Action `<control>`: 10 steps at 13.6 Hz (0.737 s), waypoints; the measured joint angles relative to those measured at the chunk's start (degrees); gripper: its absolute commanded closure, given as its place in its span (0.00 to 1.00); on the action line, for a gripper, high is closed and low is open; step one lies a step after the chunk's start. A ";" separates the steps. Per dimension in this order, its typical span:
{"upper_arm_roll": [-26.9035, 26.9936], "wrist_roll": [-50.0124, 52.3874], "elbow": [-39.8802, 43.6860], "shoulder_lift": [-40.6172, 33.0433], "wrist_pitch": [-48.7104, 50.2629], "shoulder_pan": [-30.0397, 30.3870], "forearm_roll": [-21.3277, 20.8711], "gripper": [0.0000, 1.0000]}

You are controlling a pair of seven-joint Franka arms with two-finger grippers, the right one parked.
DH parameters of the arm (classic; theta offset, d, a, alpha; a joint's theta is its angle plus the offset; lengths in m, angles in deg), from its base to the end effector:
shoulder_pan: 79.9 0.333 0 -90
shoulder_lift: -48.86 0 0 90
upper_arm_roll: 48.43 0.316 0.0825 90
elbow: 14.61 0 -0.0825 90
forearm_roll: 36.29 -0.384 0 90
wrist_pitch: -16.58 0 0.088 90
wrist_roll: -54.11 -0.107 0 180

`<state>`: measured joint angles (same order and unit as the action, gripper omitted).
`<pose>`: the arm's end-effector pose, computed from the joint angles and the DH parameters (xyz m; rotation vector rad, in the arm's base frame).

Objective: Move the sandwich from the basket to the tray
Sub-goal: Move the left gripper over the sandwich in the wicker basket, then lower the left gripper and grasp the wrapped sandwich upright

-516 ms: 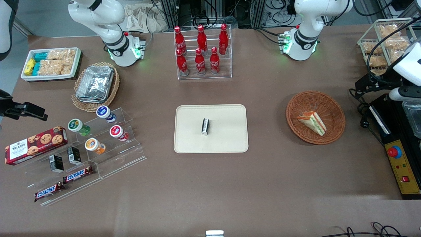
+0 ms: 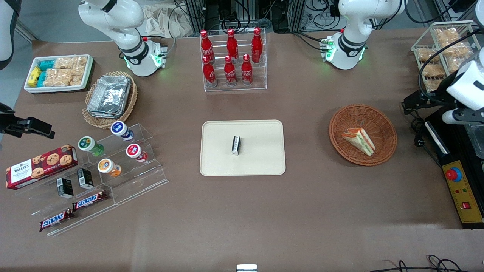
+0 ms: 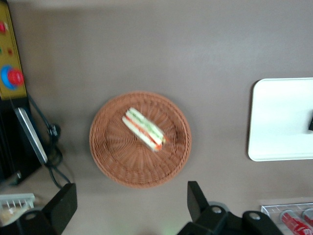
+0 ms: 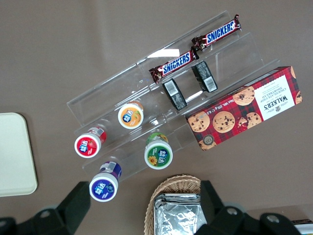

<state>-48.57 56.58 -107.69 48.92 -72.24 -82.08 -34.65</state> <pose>0.5499 -0.0254 0.5970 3.1139 0.0048 -0.1192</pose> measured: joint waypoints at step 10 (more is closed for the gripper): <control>-2.58 30.47 -33.39 -6.23 -34.97 -0.04 0.01 0.00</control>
<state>-51.15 87.06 -141.08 42.69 -107.21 -82.12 -34.64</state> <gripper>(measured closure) 0.000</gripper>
